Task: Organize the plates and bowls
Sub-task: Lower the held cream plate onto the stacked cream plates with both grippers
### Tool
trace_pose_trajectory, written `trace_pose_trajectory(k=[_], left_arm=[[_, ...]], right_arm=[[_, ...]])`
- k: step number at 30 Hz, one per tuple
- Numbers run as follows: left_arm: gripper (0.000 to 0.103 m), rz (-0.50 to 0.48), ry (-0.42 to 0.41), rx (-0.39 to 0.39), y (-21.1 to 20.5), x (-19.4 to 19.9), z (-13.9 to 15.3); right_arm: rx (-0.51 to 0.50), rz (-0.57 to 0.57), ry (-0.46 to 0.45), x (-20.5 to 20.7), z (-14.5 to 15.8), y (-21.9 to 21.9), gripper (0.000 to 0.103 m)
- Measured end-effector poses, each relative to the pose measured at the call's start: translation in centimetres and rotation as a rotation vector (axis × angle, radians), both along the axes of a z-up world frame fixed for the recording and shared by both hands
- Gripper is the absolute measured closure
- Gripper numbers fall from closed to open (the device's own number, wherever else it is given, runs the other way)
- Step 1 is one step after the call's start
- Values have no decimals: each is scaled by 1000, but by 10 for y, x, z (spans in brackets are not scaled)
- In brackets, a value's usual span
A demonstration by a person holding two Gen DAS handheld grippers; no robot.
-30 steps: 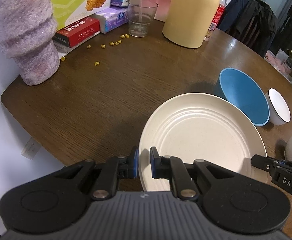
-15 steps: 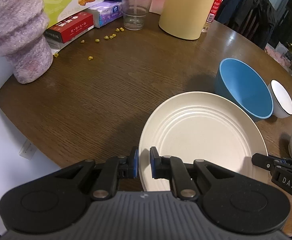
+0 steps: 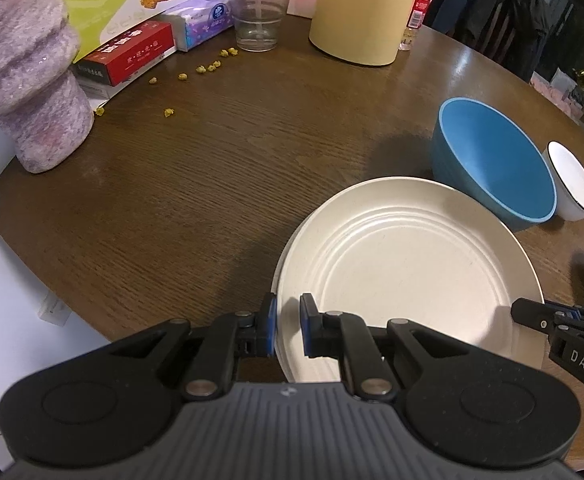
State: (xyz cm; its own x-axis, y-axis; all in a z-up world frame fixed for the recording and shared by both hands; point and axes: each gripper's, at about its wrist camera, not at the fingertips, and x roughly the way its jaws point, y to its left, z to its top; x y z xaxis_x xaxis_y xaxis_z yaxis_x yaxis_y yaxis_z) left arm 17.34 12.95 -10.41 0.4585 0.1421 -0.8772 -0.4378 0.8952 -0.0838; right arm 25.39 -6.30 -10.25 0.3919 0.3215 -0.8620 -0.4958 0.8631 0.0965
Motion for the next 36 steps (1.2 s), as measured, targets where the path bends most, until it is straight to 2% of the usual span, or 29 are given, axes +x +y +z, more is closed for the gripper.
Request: trace_pose_trajectory(k=[16, 36], left_arm=[[91, -42, 2, 93, -12, 5, 1], [89, -125, 71, 229, -30, 13, -8]], right_arm=[[-10, 6, -26, -3, 0, 4, 92], [-37, 7, -10, 0, -10, 8, 91]])
